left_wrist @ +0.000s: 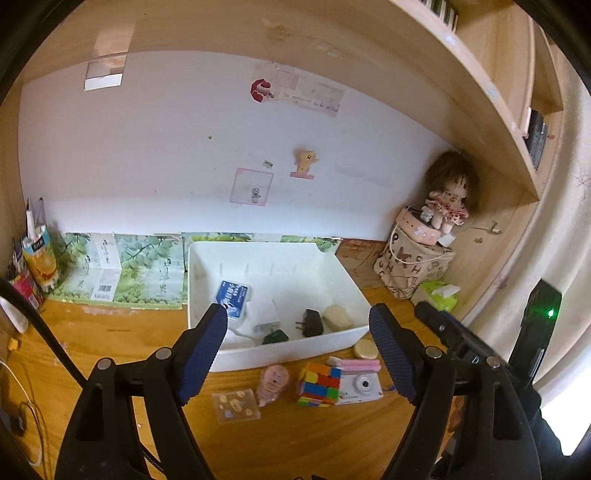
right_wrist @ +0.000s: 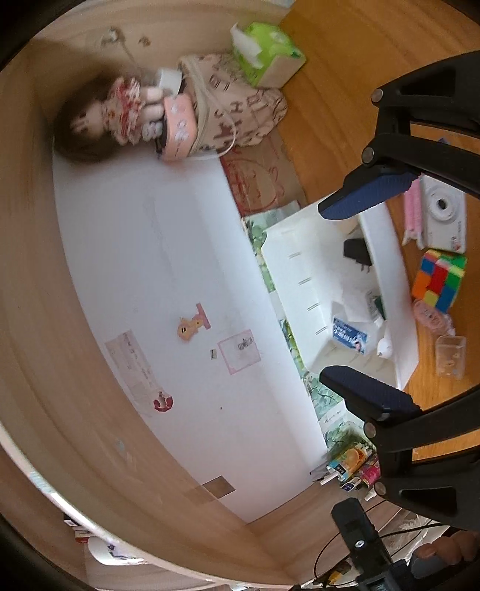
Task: Organize rigid objects
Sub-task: 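Raise both open tools out of the bin and back toward the desk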
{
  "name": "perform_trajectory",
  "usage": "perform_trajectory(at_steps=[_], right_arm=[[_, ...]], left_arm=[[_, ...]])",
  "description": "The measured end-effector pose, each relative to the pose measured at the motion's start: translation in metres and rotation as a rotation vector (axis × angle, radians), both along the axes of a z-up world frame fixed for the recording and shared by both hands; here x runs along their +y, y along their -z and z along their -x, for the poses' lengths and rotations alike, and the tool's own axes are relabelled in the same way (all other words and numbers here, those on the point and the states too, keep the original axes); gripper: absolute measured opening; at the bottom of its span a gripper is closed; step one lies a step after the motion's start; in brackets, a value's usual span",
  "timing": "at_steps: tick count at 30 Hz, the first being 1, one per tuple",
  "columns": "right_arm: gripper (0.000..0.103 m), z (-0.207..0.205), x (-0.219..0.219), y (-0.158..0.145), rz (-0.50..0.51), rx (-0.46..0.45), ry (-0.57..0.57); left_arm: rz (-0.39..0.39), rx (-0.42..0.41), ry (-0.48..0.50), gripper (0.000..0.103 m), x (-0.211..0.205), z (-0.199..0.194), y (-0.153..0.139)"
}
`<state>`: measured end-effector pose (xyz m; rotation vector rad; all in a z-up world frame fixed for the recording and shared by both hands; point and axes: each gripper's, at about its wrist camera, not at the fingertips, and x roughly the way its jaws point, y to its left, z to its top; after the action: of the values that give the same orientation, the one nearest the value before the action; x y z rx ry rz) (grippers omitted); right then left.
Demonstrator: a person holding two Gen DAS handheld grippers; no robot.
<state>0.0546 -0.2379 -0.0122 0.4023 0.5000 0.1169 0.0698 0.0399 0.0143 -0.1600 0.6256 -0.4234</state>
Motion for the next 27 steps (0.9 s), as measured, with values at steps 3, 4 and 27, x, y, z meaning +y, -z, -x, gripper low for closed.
perform_trajectory(at_steps=[3, 4, 27], right_arm=[[0.082, 0.015, -0.003, 0.010, 0.017, 0.029, 0.013], [0.082, 0.019, -0.005, 0.014, 0.021, 0.043, 0.016], [0.082, 0.052, -0.011, 0.076, 0.162, 0.214, -0.238]], left_arm=[[-0.009, 0.026, -0.014, 0.082, -0.003, 0.010, 0.009], [-0.013, 0.040, -0.017, 0.082, -0.005, 0.013, 0.012], [-0.048, 0.402, -0.183, 0.088, -0.042, 0.036, 0.073]])
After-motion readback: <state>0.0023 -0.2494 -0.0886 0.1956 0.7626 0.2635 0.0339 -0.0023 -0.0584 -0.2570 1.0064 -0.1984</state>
